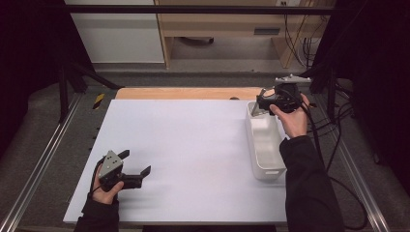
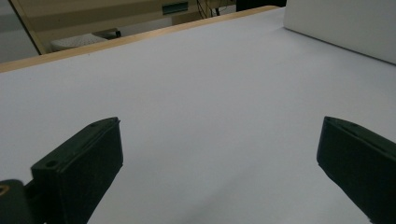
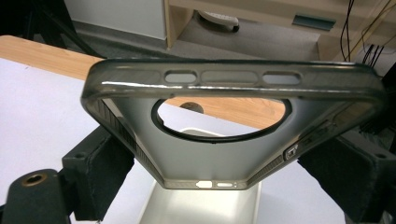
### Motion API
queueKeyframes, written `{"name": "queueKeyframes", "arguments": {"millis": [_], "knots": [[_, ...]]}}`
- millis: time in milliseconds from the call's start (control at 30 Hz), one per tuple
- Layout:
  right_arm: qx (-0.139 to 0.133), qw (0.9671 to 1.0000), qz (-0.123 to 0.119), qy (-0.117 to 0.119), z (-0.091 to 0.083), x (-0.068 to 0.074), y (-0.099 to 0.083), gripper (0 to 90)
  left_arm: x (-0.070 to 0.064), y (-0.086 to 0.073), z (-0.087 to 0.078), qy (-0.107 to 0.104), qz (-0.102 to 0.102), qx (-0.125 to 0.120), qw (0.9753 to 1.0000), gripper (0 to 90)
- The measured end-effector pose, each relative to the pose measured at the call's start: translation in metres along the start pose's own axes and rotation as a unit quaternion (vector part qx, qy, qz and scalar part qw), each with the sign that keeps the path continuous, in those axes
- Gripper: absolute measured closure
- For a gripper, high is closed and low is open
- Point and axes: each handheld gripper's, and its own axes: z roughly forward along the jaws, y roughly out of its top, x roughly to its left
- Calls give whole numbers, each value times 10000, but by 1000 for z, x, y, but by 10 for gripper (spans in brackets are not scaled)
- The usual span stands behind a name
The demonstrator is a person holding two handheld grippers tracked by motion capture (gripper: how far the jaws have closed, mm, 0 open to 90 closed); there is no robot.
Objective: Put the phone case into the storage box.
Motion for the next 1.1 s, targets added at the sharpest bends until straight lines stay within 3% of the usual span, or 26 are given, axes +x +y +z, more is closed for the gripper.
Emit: {"name": "queueKeyframes", "arguments": {"millis": [1100], "knots": [[582, 9974, 280, -323, 56, -2, -8, 117, 0, -1, 2, -56, 41, 47, 10000, 0]]}}
